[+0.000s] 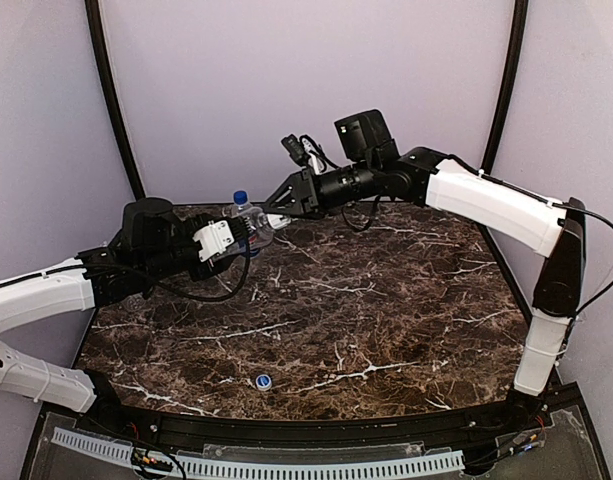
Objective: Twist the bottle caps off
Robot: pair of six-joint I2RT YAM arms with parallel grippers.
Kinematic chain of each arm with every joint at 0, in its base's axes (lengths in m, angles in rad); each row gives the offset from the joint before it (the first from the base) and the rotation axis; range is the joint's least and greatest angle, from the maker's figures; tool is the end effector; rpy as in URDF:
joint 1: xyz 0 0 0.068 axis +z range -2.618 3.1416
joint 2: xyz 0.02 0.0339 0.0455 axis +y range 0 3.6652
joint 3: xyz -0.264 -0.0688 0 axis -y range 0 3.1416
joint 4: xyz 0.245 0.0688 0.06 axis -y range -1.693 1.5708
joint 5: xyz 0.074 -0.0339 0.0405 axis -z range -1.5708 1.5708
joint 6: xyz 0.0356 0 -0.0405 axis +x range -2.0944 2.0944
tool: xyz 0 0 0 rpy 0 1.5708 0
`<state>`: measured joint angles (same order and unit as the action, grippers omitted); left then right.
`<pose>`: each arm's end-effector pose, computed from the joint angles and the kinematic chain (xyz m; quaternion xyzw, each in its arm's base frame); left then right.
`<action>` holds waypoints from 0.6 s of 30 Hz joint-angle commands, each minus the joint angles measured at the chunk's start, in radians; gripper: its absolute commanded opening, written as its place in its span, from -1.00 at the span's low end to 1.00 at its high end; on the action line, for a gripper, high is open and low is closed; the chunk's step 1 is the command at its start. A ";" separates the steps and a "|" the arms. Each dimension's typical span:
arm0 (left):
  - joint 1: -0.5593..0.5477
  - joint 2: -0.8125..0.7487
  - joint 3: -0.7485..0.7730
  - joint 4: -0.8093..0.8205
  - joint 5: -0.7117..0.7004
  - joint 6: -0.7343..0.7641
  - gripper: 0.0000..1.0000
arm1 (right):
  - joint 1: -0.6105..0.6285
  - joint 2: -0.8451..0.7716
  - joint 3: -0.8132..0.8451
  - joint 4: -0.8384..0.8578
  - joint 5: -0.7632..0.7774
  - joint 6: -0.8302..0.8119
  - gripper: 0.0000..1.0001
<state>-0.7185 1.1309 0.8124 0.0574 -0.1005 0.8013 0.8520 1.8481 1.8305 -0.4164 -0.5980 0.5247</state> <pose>0.2017 -0.1716 0.3044 0.5235 0.5953 0.0650 0.6061 0.2695 0.3384 0.3796 -0.2877 0.7688 0.5185 0.2396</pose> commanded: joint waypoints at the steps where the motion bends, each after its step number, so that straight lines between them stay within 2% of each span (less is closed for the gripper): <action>1: -0.005 -0.021 -0.011 0.013 -0.004 0.007 -0.10 | 0.002 -0.010 -0.001 0.015 -0.013 -0.012 -0.15; 4: -0.005 -0.021 -0.016 0.026 -0.019 0.013 -0.10 | 0.002 -0.027 -0.026 0.002 -0.009 -0.015 0.01; 11: -0.005 -0.020 -0.021 0.045 -0.028 0.021 -0.10 | 0.002 -0.037 -0.051 -0.030 0.012 -0.020 0.00; 13: -0.004 -0.019 -0.021 0.045 -0.028 0.021 -0.10 | 0.002 -0.038 -0.050 -0.028 0.016 -0.024 -0.10; 18: -0.005 -0.023 -0.022 0.035 -0.023 0.023 -0.10 | 0.002 -0.047 -0.037 -0.026 0.032 -0.041 -0.54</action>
<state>-0.7185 1.1309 0.8024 0.0727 -0.1242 0.8253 0.8570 1.8397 1.7908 -0.4366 -0.5976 0.5068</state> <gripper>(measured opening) 0.616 0.301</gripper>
